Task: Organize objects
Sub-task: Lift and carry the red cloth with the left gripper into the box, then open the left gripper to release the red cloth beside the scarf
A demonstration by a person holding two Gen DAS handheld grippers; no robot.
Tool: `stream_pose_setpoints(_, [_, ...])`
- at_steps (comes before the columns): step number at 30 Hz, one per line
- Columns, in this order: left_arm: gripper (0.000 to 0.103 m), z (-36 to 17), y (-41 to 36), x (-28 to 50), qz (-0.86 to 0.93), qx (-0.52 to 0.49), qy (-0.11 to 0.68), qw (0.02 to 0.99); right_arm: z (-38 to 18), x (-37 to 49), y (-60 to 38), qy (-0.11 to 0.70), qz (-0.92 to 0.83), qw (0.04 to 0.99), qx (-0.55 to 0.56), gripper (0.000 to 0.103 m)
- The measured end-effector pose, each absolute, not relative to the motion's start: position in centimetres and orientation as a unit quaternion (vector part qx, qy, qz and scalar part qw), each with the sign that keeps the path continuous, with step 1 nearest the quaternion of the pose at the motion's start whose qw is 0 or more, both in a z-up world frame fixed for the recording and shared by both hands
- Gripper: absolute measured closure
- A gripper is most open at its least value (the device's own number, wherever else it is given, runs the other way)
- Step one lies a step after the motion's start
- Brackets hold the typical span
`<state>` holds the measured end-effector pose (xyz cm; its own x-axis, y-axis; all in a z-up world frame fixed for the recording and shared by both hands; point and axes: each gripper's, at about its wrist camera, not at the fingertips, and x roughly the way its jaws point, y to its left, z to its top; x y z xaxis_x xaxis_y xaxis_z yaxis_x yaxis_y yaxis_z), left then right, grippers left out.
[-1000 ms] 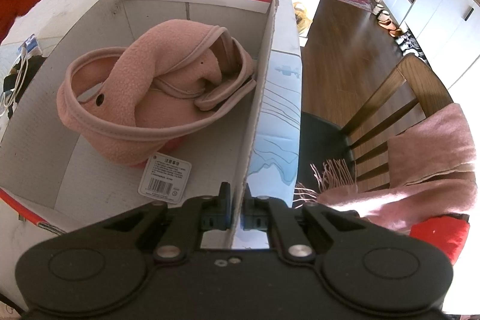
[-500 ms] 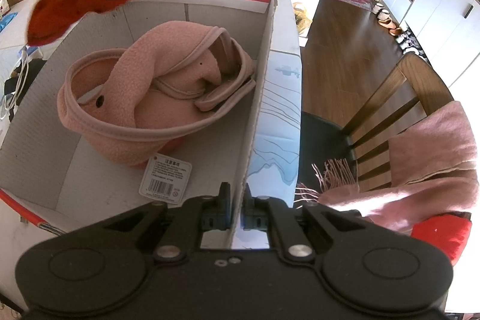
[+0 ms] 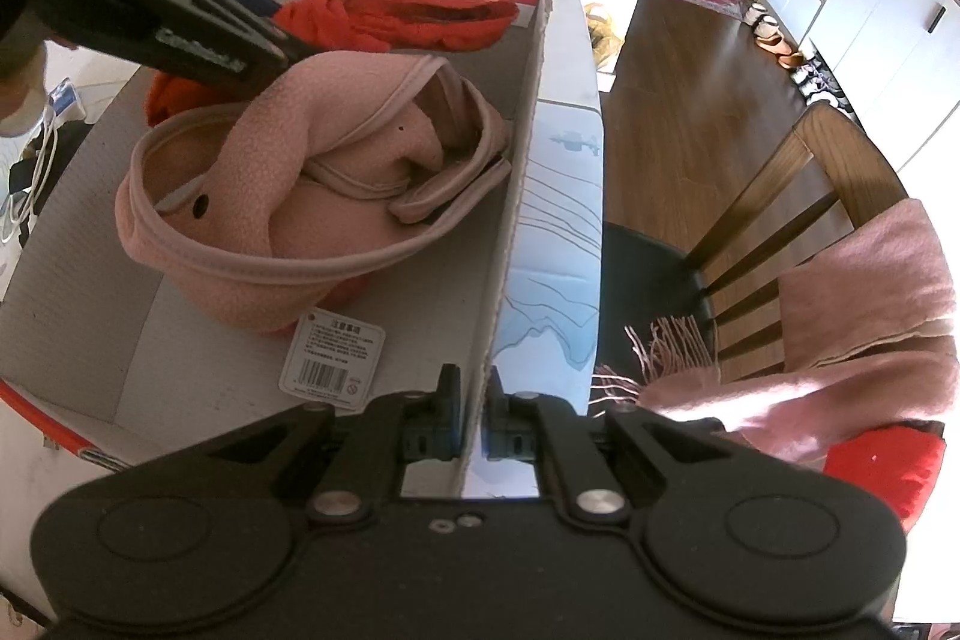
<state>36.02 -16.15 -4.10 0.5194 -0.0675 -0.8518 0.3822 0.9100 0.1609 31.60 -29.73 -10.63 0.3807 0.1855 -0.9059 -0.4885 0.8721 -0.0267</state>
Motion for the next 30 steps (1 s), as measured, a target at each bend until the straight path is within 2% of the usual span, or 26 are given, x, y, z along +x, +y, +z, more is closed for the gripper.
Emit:
stream_pose_setpoints(15, [0.068,-7.2,-16.0,37.3,-0.112,0.161,0.515,0.834,-10.6,31.4,-29.8,0.517,0.207,0.818,-0.143,0.098])
stream_pose_setpoints(17, [0.065,-7.1,-15.7,37.3,-0.105,0.149,0.517,0.837,-10.6,31.4,-29.8,0.517,0.207,0.818,-0.143,0.098])
stream_pose_setpoints(19, [0.057,-7.0,-15.4,37.1,-0.102,0.141,0.514,0.840,-10.6,31.4,-29.8,0.517,0.207,0.818,-0.143,0.098])
stream_pose_setpoints(21, [0.038,-6.8,-15.2,36.8,-0.096,0.143,0.506,0.845,-10.6,31.4,-29.9,0.517,0.207,0.818,-0.143,0.098])
stream_pose_setpoints(22, [0.035,-6.6,-15.1,36.7,-0.094,0.144,0.502,0.848,-10.6,31.4,-29.9,0.517,0.207,0.818,-0.142,0.098])
stream_pose_setpoints(30, [0.034,-5.2,-14.6,35.7,-0.099,0.120,0.489,0.858,-10.6,31.4,-29.9,0.517,0.207,0.818,-0.143,0.098])
